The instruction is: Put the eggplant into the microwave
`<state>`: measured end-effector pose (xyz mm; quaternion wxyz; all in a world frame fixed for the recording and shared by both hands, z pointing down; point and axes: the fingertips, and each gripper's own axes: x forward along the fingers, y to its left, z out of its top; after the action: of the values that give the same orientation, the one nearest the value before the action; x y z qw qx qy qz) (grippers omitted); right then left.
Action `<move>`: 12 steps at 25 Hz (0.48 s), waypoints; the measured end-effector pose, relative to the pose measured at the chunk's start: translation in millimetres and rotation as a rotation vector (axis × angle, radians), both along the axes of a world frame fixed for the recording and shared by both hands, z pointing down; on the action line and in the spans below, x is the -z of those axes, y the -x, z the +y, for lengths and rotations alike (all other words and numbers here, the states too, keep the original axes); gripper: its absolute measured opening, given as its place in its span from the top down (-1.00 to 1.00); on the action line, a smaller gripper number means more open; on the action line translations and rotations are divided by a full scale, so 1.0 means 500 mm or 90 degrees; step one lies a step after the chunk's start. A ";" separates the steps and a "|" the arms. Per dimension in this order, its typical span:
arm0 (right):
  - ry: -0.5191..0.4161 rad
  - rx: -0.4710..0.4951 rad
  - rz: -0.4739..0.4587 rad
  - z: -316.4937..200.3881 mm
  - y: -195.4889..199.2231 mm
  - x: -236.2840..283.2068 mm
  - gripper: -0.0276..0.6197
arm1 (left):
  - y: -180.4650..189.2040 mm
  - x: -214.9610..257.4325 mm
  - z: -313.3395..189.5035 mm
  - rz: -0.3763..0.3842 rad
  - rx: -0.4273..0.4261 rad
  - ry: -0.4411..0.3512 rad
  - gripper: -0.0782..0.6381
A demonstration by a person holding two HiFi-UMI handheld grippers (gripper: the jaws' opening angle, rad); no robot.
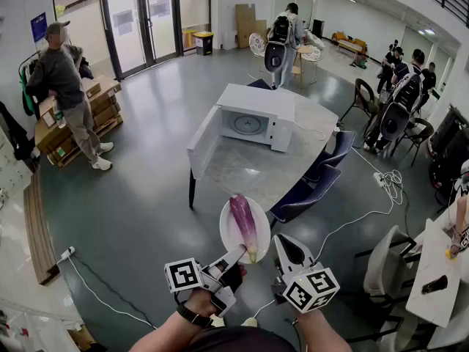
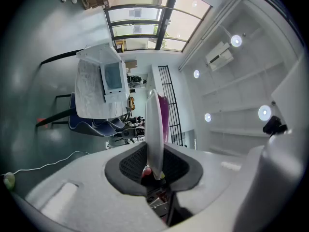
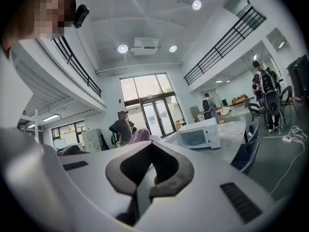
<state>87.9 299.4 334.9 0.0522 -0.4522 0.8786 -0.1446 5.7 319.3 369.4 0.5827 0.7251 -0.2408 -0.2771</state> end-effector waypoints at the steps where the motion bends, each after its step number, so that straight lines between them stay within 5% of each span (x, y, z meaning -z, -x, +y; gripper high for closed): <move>1: 0.000 0.000 0.000 0.000 0.002 0.000 0.91 | 0.001 0.000 0.000 0.001 0.000 0.000 0.58; 12: 0.001 0.002 -0.004 0.010 0.022 0.004 0.91 | 0.016 0.002 0.008 0.003 -0.005 0.000 0.58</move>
<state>77.0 304.2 332.9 0.0541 -0.4505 0.8790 -0.1468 -2.5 323.2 368.5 0.5843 0.7253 -0.2369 -0.2764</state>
